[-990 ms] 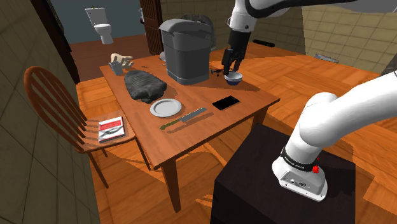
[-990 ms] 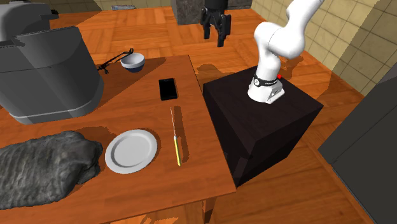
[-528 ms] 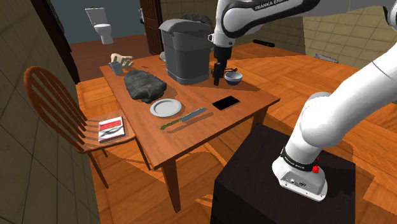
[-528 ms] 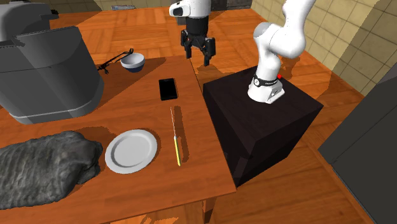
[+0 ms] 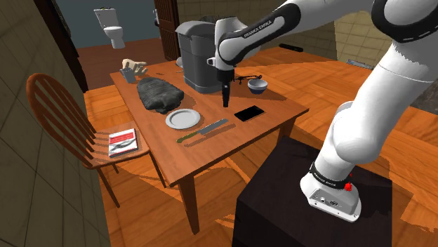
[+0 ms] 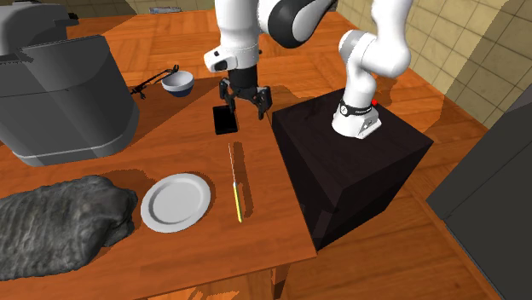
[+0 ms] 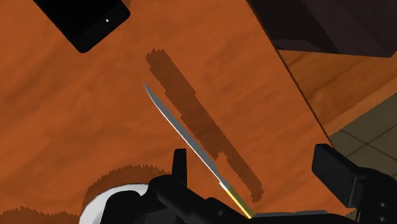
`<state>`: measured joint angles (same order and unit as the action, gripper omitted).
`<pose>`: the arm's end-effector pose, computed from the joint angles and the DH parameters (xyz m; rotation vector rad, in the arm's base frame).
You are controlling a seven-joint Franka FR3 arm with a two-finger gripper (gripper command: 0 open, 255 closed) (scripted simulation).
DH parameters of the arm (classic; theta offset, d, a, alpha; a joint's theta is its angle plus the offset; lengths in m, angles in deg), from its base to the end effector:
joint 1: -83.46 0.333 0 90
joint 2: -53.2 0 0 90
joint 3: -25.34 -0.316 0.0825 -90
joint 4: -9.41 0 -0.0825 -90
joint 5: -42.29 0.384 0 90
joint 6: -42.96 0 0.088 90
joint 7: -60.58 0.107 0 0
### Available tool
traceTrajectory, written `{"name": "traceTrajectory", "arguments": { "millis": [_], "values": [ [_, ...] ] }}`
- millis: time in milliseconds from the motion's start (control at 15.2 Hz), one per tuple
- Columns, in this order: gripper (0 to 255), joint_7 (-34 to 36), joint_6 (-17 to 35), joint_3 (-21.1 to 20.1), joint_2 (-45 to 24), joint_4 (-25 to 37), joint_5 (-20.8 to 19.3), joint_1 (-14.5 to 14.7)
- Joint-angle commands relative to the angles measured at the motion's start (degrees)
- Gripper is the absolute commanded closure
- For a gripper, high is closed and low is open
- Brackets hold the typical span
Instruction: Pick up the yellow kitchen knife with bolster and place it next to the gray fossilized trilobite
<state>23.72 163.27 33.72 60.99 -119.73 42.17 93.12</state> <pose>0.4958 0.0099 0.4186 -2.9460 -1.0227 0.0205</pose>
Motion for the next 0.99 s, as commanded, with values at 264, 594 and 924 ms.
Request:
{"name": "traceTrajectory", "arguments": {
  "millis": [264, 594, 924],
  "values": [
    [0, -12.67, 5.19, -0.93, -12.8, 6.04, -0.69, 1.66],
    [0, -21.17, 8.81, -2.94, -22.8, 11.44, -2.37, 2.64],
    [0, -25.23, 11.89, -4.14, -28.9, 14.04, -3.84, 3.11]
  ]
}}
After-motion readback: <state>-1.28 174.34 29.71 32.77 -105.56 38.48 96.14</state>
